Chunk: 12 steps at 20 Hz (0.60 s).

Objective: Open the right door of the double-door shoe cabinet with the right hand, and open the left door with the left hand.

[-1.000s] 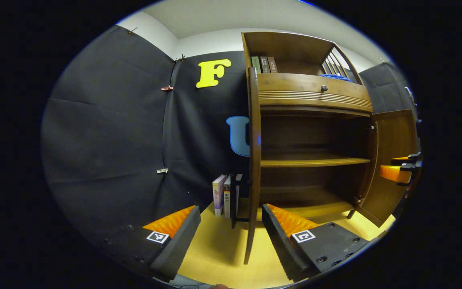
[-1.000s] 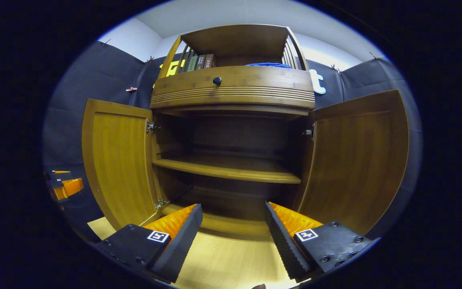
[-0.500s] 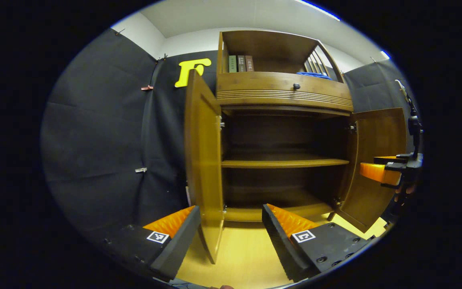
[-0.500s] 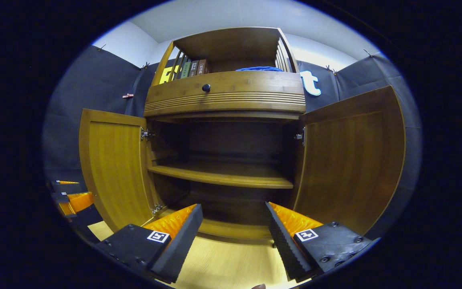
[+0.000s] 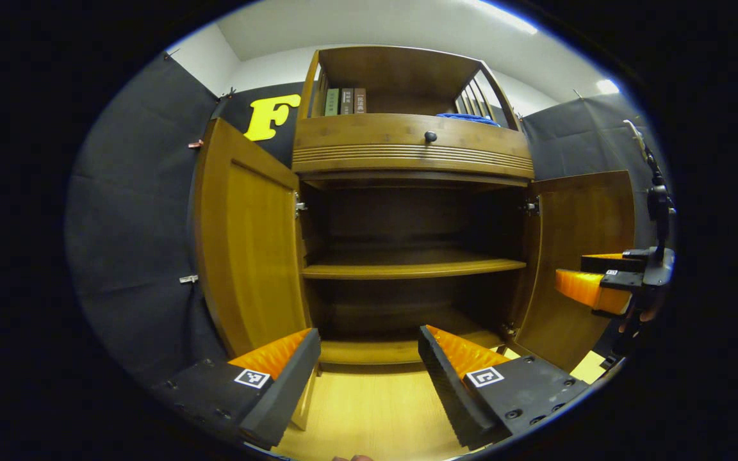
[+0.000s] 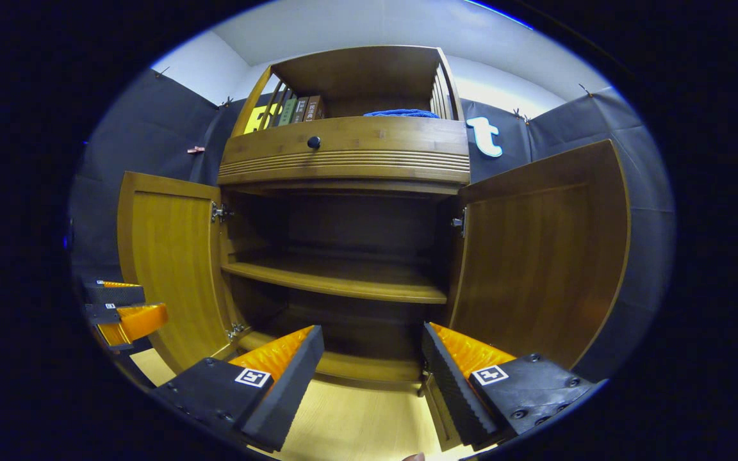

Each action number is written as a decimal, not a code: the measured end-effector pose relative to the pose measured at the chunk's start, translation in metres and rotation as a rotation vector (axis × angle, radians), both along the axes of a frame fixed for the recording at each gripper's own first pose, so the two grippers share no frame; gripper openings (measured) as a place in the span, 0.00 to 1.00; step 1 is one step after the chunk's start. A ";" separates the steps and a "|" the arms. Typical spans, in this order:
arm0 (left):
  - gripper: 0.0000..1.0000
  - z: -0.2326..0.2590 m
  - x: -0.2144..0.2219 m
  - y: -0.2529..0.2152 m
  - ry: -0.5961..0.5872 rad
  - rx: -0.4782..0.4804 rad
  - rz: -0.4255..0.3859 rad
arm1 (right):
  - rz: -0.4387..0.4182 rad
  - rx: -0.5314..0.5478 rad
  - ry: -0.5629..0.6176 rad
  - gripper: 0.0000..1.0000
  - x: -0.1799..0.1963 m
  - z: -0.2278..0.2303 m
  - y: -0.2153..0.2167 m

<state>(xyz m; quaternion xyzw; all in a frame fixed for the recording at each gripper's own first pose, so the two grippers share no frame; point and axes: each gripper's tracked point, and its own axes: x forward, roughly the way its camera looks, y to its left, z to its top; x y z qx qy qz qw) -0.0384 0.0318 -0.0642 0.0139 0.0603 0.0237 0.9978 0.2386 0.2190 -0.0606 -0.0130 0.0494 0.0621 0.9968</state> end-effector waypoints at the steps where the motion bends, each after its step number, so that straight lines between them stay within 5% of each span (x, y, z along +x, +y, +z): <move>1: 0.95 0.001 0.003 -0.003 0.001 -0.003 -0.005 | -0.004 -0.002 -0.002 0.98 -0.001 0.001 -0.003; 12: 0.95 0.012 0.019 -0.010 -0.019 0.017 0.002 | -0.015 -0.002 -0.007 0.96 -0.001 0.005 -0.007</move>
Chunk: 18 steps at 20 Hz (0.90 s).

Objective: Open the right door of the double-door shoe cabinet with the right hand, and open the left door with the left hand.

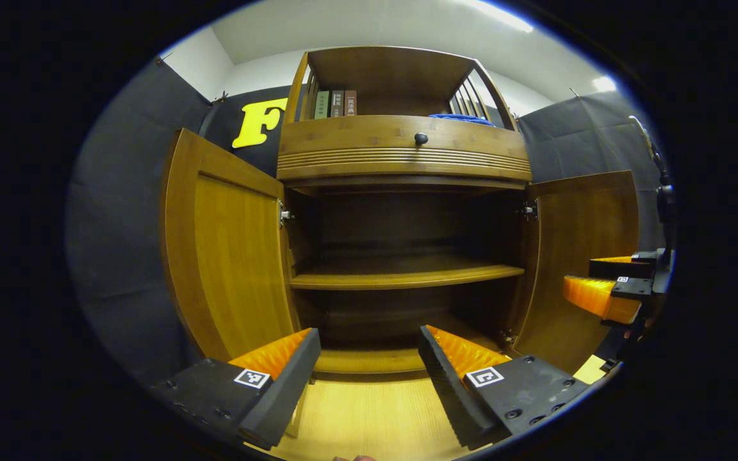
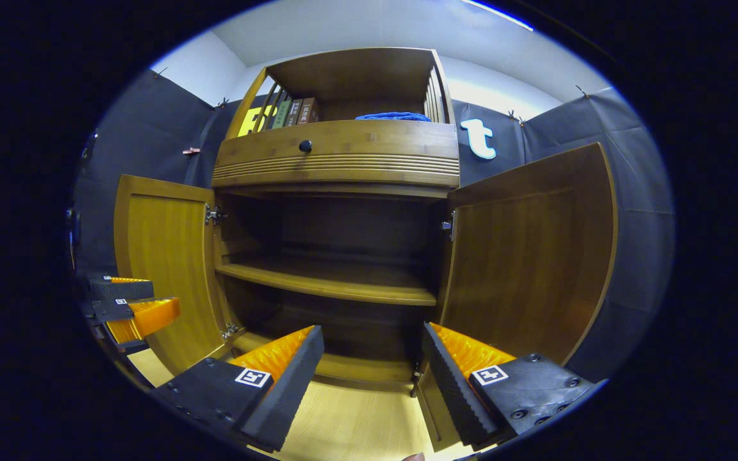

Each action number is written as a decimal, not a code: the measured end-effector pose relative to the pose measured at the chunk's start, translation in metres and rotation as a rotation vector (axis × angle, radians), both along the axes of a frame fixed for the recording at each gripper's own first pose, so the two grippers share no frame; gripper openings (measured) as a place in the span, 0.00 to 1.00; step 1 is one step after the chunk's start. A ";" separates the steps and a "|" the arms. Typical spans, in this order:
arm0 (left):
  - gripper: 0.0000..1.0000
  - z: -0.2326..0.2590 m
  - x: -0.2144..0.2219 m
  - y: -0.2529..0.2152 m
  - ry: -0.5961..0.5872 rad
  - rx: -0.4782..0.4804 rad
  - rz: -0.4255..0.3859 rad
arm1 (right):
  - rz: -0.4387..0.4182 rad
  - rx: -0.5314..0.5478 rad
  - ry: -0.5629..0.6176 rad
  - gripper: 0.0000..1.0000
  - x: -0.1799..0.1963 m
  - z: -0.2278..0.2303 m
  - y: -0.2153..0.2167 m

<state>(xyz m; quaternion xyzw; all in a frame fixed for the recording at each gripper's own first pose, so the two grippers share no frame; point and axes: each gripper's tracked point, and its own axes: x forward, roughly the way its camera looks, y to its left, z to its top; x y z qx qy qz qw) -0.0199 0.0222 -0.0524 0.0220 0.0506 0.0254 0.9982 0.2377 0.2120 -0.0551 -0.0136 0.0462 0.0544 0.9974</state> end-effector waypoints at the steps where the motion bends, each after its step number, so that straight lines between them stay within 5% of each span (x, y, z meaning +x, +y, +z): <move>1: 0.94 0.001 0.001 0.001 -0.001 -0.001 0.003 | 0.002 -0.001 -0.001 0.96 0.000 0.000 0.000; 18: 0.94 0.000 0.013 0.001 -0.003 0.012 0.020 | -0.007 0.011 0.008 0.98 0.013 -0.005 -0.002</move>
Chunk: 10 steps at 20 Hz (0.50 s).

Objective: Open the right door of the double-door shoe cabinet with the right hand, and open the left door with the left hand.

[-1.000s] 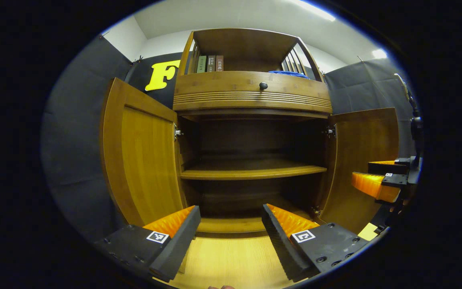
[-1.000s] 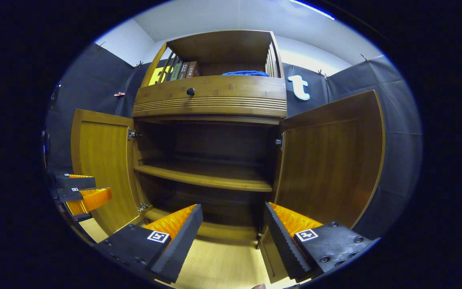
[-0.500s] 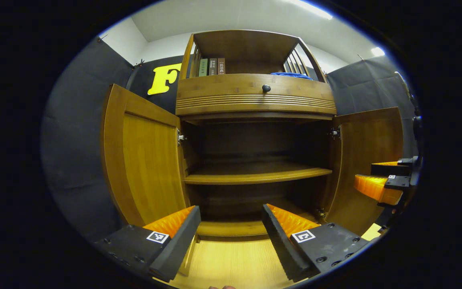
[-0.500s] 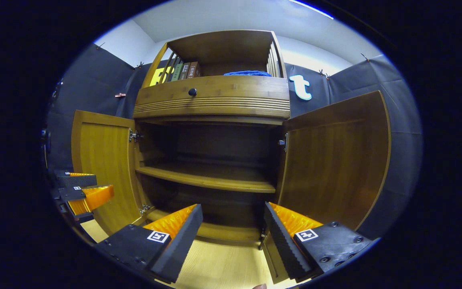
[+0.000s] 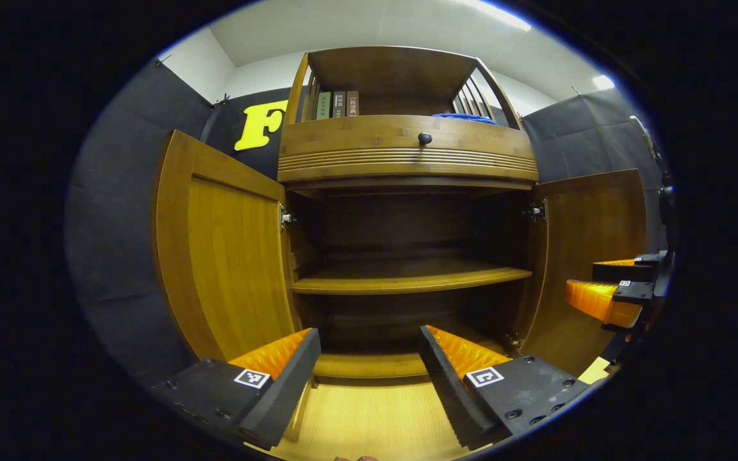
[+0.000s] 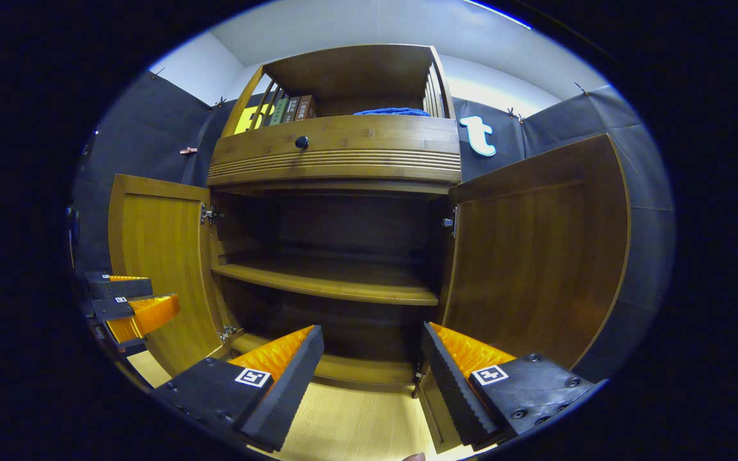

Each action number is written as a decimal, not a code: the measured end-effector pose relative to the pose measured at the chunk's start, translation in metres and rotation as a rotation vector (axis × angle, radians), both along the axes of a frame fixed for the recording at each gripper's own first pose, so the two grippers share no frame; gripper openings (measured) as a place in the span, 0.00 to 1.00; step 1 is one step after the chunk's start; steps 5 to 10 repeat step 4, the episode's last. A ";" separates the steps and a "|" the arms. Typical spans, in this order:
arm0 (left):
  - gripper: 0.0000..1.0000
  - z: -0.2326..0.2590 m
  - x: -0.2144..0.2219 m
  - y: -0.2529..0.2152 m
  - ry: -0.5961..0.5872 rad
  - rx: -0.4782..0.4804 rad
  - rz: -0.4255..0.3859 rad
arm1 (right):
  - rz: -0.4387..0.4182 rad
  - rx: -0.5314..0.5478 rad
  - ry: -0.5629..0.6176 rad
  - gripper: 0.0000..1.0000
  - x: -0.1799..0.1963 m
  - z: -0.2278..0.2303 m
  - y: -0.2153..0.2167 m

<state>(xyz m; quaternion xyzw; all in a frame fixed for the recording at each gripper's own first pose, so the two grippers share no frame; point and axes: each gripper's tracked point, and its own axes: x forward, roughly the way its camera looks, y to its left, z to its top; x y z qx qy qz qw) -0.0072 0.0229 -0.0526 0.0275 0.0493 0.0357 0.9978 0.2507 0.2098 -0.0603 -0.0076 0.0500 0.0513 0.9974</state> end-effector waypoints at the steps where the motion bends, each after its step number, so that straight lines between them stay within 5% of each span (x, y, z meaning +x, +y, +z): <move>1: 0.95 0.000 0.001 -0.001 0.002 0.002 -0.002 | -0.001 0.001 0.000 0.98 0.000 0.000 0.000; 10: 0.94 0.001 0.002 -0.001 0.000 0.009 -0.005 | -0.004 0.001 -0.002 0.98 0.003 0.000 -0.002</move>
